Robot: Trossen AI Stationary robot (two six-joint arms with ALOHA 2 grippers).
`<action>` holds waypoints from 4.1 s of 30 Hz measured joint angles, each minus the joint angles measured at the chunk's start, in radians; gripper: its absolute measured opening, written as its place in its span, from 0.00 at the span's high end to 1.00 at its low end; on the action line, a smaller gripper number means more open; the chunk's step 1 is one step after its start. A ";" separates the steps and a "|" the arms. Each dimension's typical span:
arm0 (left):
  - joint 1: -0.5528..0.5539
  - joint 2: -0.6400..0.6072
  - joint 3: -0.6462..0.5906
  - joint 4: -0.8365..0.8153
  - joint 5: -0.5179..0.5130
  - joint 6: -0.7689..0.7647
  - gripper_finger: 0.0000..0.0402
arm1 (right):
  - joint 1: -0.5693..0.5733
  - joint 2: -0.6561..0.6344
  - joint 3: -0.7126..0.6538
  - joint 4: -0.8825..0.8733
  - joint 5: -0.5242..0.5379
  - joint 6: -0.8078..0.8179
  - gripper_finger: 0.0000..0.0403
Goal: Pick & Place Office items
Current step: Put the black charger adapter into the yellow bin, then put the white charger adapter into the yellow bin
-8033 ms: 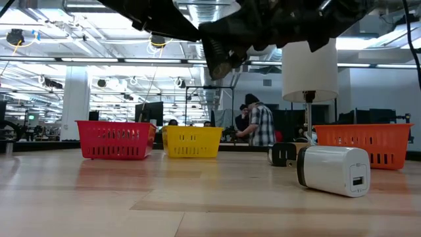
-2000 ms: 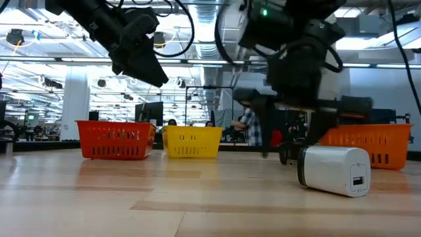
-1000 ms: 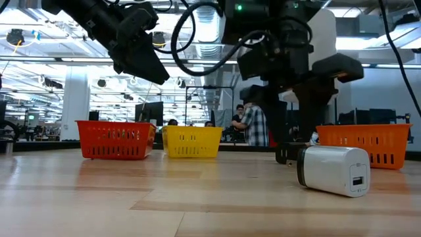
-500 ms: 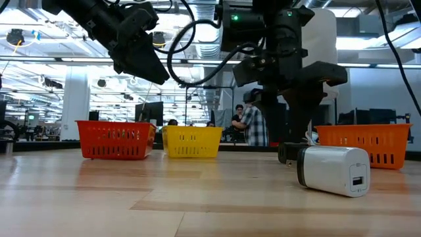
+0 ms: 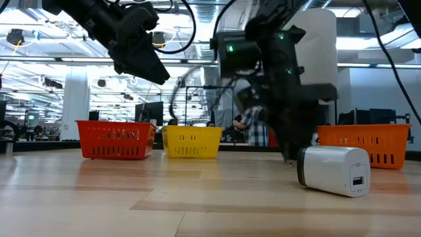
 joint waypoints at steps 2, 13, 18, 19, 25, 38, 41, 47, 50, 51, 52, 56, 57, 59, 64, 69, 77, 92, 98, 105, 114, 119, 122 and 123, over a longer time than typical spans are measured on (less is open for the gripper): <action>0.000 0.000 0.000 0.006 0.013 0.000 0.62 | 0.007 0.026 0.003 -0.022 -0.002 0.016 0.43; 0.000 0.000 0.001 0.019 0.022 0.000 0.62 | 0.010 0.038 0.008 -0.023 0.005 0.026 0.58; 0.000 0.000 0.001 0.023 0.022 0.000 0.62 | 0.009 0.037 0.018 -0.036 0.005 0.022 0.67; 0.000 0.000 0.001 0.023 0.022 0.000 0.62 | 0.009 0.040 0.029 -0.048 0.003 0.022 0.67; 0.000 0.000 0.001 0.029 0.023 0.000 0.62 | 0.016 0.042 0.136 -0.058 -0.013 0.021 0.61; -0.001 -0.073 0.001 0.007 0.025 0.052 0.62 | -0.023 0.038 0.436 0.049 0.163 -0.111 0.66; -0.003 -0.121 0.001 -0.006 0.024 0.053 0.62 | -0.041 0.042 0.437 0.140 0.163 -0.144 0.64; -0.022 -0.177 0.001 -0.006 0.020 0.051 0.62 | -0.090 0.073 0.439 0.234 0.156 -0.134 0.65; -0.027 -0.178 0.001 -0.008 0.018 0.052 0.62 | -0.105 0.091 0.439 0.236 0.138 -0.089 0.65; -0.027 -0.178 0.001 -0.008 0.018 0.052 0.62 | -0.107 0.104 0.441 0.244 0.121 -0.084 0.64; -0.027 -0.178 0.001 -0.008 0.018 0.052 0.62 | -0.107 0.115 0.439 0.230 0.106 -0.084 0.64; -0.026 -0.177 0.000 -0.010 0.017 0.051 0.62 | -0.103 0.163 0.437 0.228 0.099 -0.094 0.63; -0.026 -0.177 0.000 -0.010 0.017 0.051 0.62 | -0.103 0.169 0.437 0.231 0.099 -0.098 0.63; -0.026 -0.177 0.000 -0.010 0.017 0.051 0.62 | -0.107 0.175 0.438 0.238 0.100 -0.098 0.64; -0.026 -0.177 0.000 -0.009 0.011 0.052 0.62 | -0.120 0.178 0.438 0.240 0.102 -0.101 0.59; -0.026 -0.177 0.000 -0.006 0.013 0.052 0.62 | -0.124 0.173 0.437 0.240 0.102 -0.101 0.49; -0.026 -0.177 0.000 -0.007 0.019 0.053 0.62 | -0.122 0.161 0.437 0.200 0.103 -0.084 0.42; -0.027 -0.177 0.000 -0.004 0.020 0.053 0.62 | -0.056 0.152 0.528 -0.080 0.103 0.074 0.44; -0.027 -0.177 0.000 -0.006 0.019 0.053 0.62 | -0.039 0.151 0.570 -0.179 0.103 0.144 0.44; -0.027 -0.177 0.000 -0.013 0.019 0.053 0.62 | 0.021 0.151 0.570 -0.345 0.103 0.245 0.45; -0.039 -0.177 0.000 -0.012 0.019 0.053 0.62 | 0.173 0.151 0.570 -0.434 0.102 0.424 0.45; -0.056 -0.177 0.000 -0.012 0.019 0.053 0.62 | 0.249 0.150 0.570 -0.461 0.099 0.530 0.45; -0.063 -0.177 0.000 -0.011 0.019 0.053 0.62 | 0.291 0.150 0.570 -0.491 0.099 0.582 0.45; -0.066 -0.177 0.000 -0.011 0.019 0.053 0.62 | 0.308 0.150 0.570 -0.498 0.099 0.604 0.45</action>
